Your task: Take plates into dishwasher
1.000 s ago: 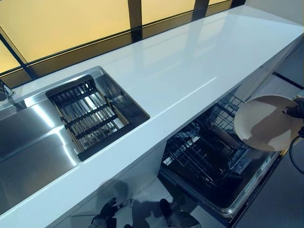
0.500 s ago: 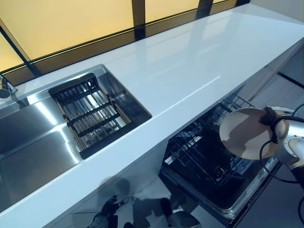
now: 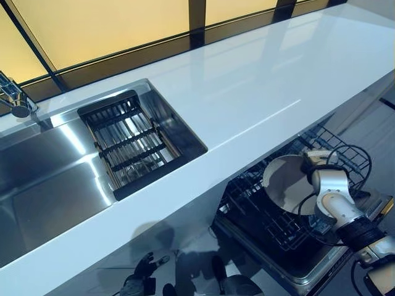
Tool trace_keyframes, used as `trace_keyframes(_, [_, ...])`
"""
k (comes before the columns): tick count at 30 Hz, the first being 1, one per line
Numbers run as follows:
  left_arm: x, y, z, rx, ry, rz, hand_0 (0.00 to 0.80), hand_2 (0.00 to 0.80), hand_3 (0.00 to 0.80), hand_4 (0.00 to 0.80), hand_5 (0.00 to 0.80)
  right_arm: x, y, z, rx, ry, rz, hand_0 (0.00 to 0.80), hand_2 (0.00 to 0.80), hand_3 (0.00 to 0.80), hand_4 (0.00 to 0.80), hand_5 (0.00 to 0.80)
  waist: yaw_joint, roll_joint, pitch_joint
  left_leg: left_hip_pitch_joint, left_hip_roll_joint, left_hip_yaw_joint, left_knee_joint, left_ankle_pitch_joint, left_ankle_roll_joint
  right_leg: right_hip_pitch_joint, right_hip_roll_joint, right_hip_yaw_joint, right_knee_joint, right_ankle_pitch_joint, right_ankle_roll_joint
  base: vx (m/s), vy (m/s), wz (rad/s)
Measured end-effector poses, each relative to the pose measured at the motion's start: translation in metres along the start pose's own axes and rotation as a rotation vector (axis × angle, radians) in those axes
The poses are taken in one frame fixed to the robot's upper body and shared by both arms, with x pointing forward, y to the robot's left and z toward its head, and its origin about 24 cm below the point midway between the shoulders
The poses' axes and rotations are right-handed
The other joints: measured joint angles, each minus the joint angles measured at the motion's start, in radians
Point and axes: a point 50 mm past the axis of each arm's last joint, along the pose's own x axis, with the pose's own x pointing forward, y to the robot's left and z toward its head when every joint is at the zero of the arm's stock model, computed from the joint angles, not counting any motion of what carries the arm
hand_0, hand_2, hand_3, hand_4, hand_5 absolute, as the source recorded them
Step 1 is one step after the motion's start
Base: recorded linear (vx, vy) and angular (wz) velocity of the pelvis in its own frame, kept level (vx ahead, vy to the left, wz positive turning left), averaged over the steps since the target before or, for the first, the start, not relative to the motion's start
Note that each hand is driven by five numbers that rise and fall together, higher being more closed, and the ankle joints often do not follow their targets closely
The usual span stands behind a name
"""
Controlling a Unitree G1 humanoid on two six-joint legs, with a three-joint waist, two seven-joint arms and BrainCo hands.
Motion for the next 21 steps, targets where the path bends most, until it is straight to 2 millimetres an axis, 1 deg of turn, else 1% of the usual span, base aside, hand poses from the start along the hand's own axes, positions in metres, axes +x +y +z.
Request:
trace_keyframes(2, [0.001,-0.001,0.002,0.001,-0.004,-0.002,0.000,0.000,0.000,0.000,0.000,0.000,0.007,0.006,-0.017,-0.005,0.024,0.800,0.800,0.800,0.800,0.800,0.019,0.001,0.001,0.001,0.000,0.000,0.000,0.000,0.000,0.000,0.000,0.000,0.001,0.002,-0.003,0.000,0.000,0.00])
trace_keyframes(3, [0.001,-0.001,0.003,0.001,-0.008,-0.003,0.000,0.000,0.000,0.000,0.000,0.000,0.009,0.008,-0.023,-0.004,0.032,0.800,0.800,0.800,0.800,0.800,0.021,0.001,0.001,0.000,0.000,-0.002,0.000,0.001,-0.001,0.000,0.000,-0.001,0.001,0.002,-0.003,-0.002,-0.017,0.03])
trace_keyframes(6, [0.003,-0.002,0.008,0.003,-0.019,-0.001,0.000,0.000,0.000,0.000,0.000,0.002,0.027,0.017,-0.046,0.016,0.094,0.800,0.800,0.800,0.800,0.800,0.045,0.000,0.001,-0.001,0.001,-0.011,0.000,0.004,-0.001,0.003,0.000,-0.008,-0.001,0.002,-0.003,-0.002,-0.014,0.07])
trace_keyframes(10, [0.002,-0.003,0.007,0.008,-0.016,0.000,0.000,0.000,0.000,0.000,0.000,0.002,0.052,0.035,-0.089,0.022,0.173,0.800,0.800,0.800,0.800,0.800,0.054,0.000,0.002,-0.003,0.002,-0.035,0.000,0.010,-0.003,0.011,-0.002,-0.030,-0.001,-0.003,-0.002,-0.002,-0.012,0.15])
trace_keyframes(12, [0.003,-0.005,0.008,0.021,-0.019,-0.008,0.000,0.000,0.000,0.000,0.000,0.000,0.061,0.044,-0.105,0.021,0.196,0.800,0.800,0.800,0.800,0.800,0.078,0.001,0.003,-0.004,0.003,-0.038,0.000,0.011,-0.003,0.011,-0.001,-0.033,-0.002,-0.003,-0.002,-0.005,-0.014,0.06])
trace_keyframes(16, [0.003,-0.007,0.007,0.074,-0.006,-0.023,0.000,0.000,0.000,0.000,0.000,-0.001,0.074,0.052,-0.113,0.056,0.234,0.800,0.800,0.800,0.800,0.800,0.104,0.001,0.003,-0.007,0.004,-0.055,0.000,0.013,-0.004,0.016,-0.003,-0.050,-0.002,-0.004,-0.004,-0.013,-0.008,0.12])
trace_keyframes(17, [0.002,-0.007,0.006,0.076,-0.002,-0.023,0.000,0.000,0.000,0.000,0.000,-0.002,0.076,0.055,-0.121,0.059,0.242,0.800,0.800,0.800,0.800,0.800,0.105,0.001,0.003,-0.010,0.004,-0.060,0.000,0.013,-0.004,0.015,-0.003,-0.056,-0.002,-0.005,-0.004,0.001,-0.001,0.11])
trace_keyframes(21, [0.002,-0.007,0.006,0.080,-0.001,-0.025,0.000,0.000,0.000,0.000,0.000,-0.003,0.074,0.061,-0.120,0.056,0.243,0.800,0.800,0.800,0.800,0.800,0.112,0.000,0.002,-0.016,0.003,-0.070,0.001,0.015,-0.003,0.014,-0.005,-0.064,-0.001,-0.005,-0.005,0.005,-0.003,0.07])
